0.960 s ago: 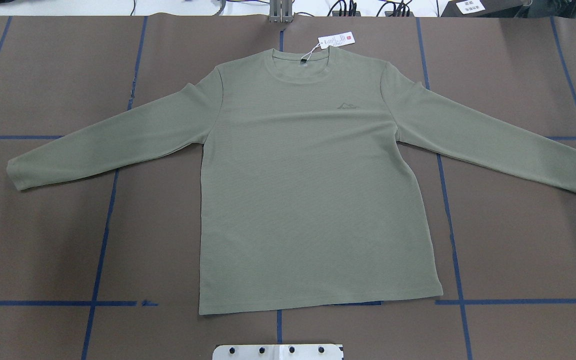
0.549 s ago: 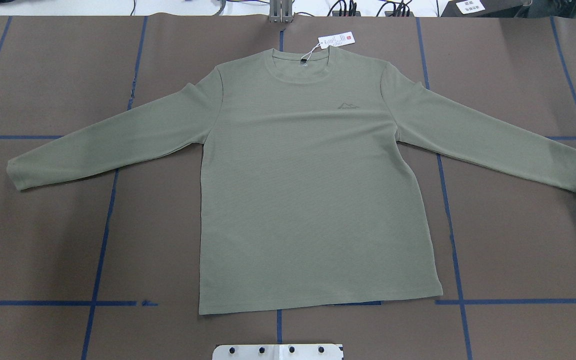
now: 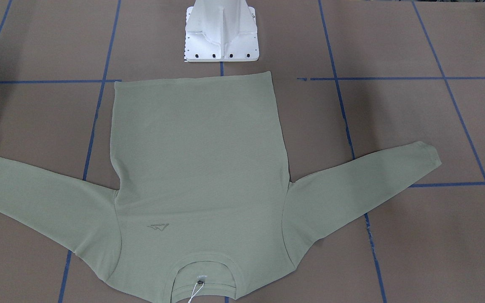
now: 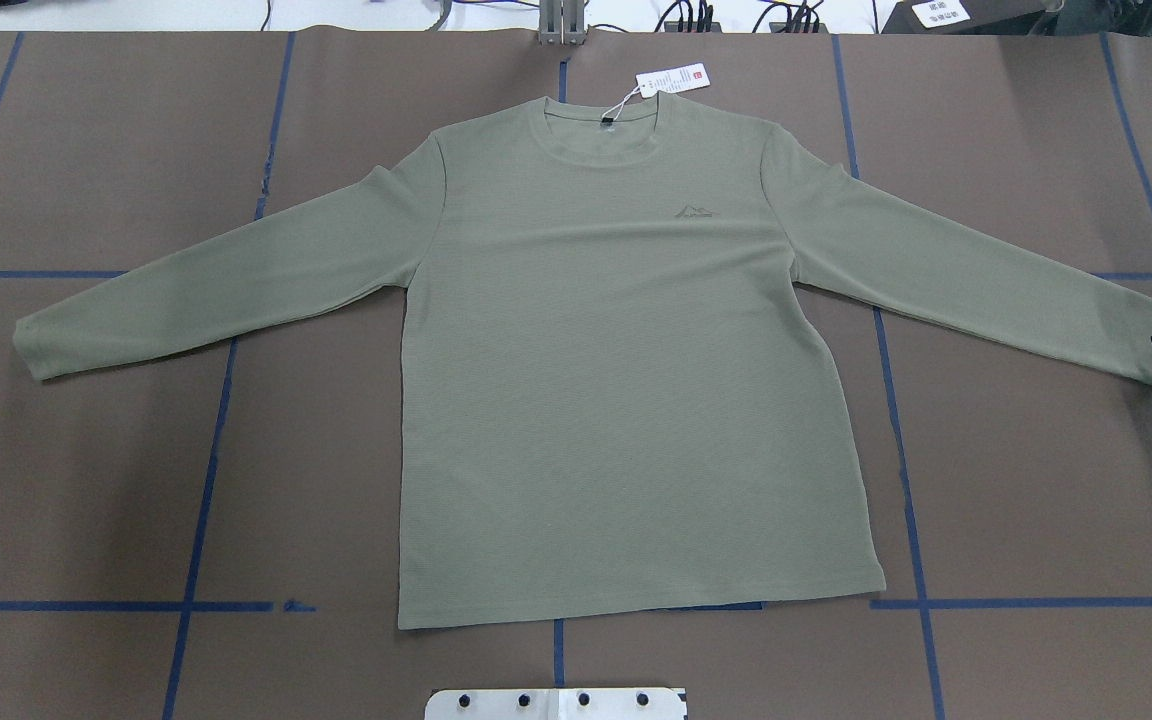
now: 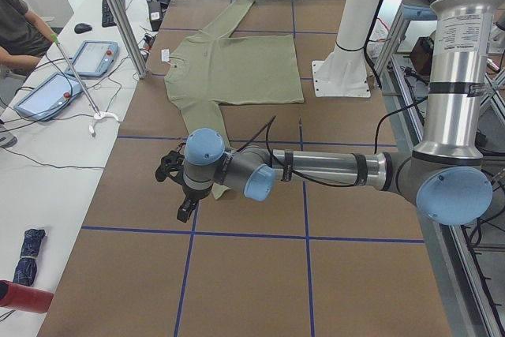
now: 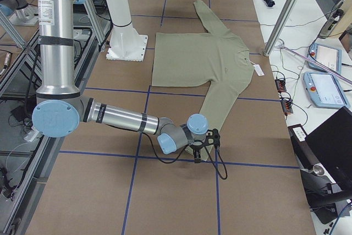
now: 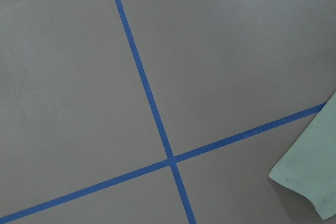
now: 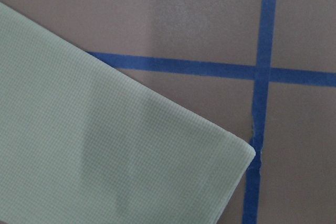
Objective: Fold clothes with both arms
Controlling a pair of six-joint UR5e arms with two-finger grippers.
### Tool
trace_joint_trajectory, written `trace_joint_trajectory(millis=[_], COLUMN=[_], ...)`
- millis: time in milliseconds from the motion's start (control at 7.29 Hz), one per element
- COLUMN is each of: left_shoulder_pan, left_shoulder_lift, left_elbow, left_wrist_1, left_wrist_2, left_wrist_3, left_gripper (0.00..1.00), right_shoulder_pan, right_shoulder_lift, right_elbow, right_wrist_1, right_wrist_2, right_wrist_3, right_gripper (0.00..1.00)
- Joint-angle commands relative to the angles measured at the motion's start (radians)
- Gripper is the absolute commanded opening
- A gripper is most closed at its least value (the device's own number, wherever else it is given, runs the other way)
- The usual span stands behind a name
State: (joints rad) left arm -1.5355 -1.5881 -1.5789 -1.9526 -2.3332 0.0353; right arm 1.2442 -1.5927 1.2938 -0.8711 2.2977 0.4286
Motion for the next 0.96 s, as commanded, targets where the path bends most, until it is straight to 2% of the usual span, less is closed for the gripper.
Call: trace_joint_trajectory(millis=[0, 549, 823], left_shoulder_pan=[0.000, 0.000, 0.000], left_shoulder_lift=[0.000, -0.004, -0.004], left_elbow=[-0.003, -0.004, -0.003], left_wrist_1=[0.000, 0.000, 0.000], left_wrist_2=[0.000, 0.000, 0.000], left_wrist_3=[0.000, 0.000, 0.001], left_gripper=[1.00, 1.00, 1.00], right_shoulder_pan=[-0.002, -0.005, -0.009], right_shoulder_lift=[0.004, 0.005, 0.010], right_elbow=[-0.021, -0.028, -0.034], right_wrist_1=[-0.003, -0.008, -0.008], right_wrist_2=[0.003, 0.003, 0.003], right_wrist_3=[-0.002, -0.004, -0.001], right_gripper=[1.00, 1.00, 0.88])
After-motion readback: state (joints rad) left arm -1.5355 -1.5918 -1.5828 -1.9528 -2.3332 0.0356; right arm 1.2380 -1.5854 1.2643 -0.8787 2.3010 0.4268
